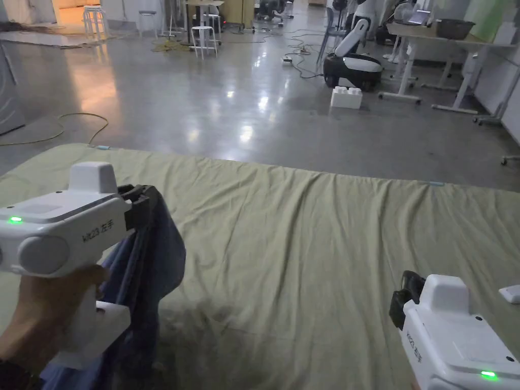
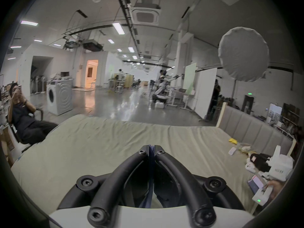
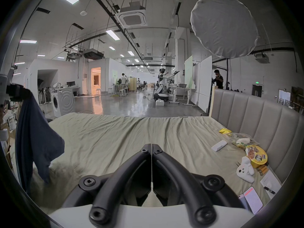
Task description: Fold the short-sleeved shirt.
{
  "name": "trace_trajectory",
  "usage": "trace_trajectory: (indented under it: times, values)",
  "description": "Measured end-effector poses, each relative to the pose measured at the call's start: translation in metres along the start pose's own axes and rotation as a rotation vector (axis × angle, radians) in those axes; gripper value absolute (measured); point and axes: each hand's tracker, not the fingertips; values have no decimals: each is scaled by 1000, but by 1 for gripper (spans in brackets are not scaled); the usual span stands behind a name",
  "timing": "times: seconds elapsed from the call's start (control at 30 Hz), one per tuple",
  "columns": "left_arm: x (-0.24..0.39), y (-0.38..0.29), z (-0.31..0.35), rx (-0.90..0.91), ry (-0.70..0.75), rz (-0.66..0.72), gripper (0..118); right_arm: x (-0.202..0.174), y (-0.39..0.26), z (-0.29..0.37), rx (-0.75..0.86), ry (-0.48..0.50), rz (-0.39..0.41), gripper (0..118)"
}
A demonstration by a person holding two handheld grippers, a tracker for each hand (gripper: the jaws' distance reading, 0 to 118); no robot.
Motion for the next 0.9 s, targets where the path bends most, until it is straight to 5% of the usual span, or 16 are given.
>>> trace_trajectory:
  times: [0.33,0.6,0.83,0.9]
  values:
    - [150,12,-43,13,-301,-92,5,61,8,23,38,-117,-31,1]
    - [241,-59,-67,-170,-465,-63,5,97,2,38,33,-189,-40,1]
    - [266,-132,-75,-320,-475,-40,7,109,-11,41,2,-213,-46,1]
    - [265,-143,-73,-356,-486,-24,19,109,-13,42,-8,-212,-47,1]
